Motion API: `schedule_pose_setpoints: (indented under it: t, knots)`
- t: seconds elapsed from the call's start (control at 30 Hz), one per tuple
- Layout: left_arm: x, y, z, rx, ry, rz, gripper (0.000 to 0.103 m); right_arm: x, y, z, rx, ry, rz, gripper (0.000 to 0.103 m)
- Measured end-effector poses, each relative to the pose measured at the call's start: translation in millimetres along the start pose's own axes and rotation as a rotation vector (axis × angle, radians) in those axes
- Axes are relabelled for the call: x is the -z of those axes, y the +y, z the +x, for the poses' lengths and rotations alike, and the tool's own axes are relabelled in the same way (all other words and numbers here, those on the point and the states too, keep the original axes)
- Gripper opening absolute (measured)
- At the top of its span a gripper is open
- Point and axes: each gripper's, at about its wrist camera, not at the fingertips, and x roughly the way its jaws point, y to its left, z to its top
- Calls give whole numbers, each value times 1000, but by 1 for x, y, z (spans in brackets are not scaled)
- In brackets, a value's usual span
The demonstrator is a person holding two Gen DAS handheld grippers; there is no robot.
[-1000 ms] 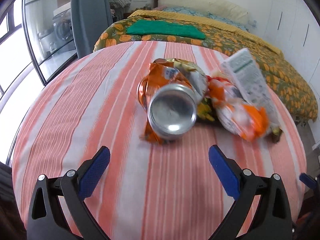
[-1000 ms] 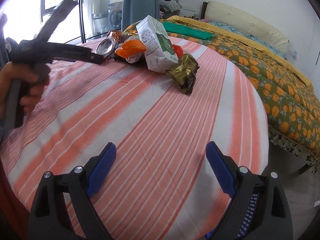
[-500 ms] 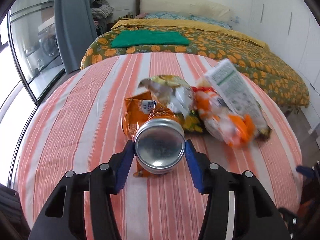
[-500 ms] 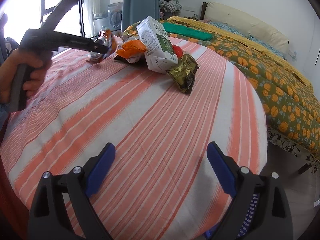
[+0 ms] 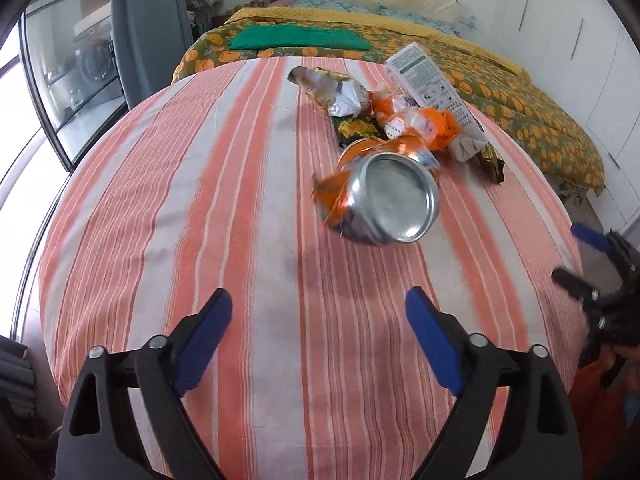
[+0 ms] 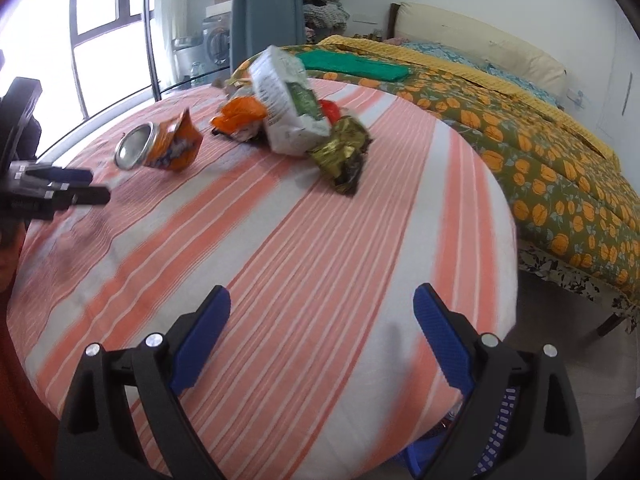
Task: Collect trash
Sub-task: 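Grasp the crushed orange Fanta can with the left tool while the right tool grasps the gold snack bag, then carry the can and gold bag over the wastebasket and open both tools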
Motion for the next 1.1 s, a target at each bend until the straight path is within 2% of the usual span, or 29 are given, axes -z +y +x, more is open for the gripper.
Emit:
schedule_pose_setpoints:
  t: [0.1, 0.2, 0.27, 0.33, 0.53, 0.57, 0.6, 0.63, 0.8, 0.9, 0.97, 1.03, 1.1]
  knots:
    - [-2, -6, 6, 1, 3, 24, 93, -17, -24, 2, 0, -2, 99, 90]
    - [-2, -12, 15, 13, 19, 26, 93, -45, -44, 14, -39, 13, 195, 90]
    - [-1, -17, 19, -7, 23, 49, 95, -60, -43, 28, -75, 40, 202, 84]
    - [1, -22, 21, -28, 19, 73, 97, -76, -36, 47, -112, 73, 200, 83]
    - [4, -19, 21, -16, 10, 58, 97, -99, -20, 91, -76, 93, 161, 83]
    - [4, -20, 21, -17, 10, 58, 97, -99, -20, 95, -75, 98, 165, 80]
    - [4, -20, 20, -16, 10, 58, 97, -99, -21, 99, -75, 105, 172, 71]
    - [4, -19, 20, -16, 11, 59, 97, -99, -23, 101, -74, 108, 176, 47]
    - [0, -12, 14, -26, -6, 36, 97, -83, -38, 80, -93, 80, 229, 46]
    - [-3, -7, 6, -7, -42, 4, 97, -68, -46, 57, -157, 86, 235, 46]
    - [-7, -4, 3, 7, -67, -13, 97, -54, -48, 38, -284, 115, 253, 46]
    - [-12, -5, 7, 28, -68, -20, 97, -40, -46, 25, -463, 158, 281, 46]
    - [-17, -9, 13, 52, -63, -15, 97, -33, -42, 20, -530, 191, 285, 46]
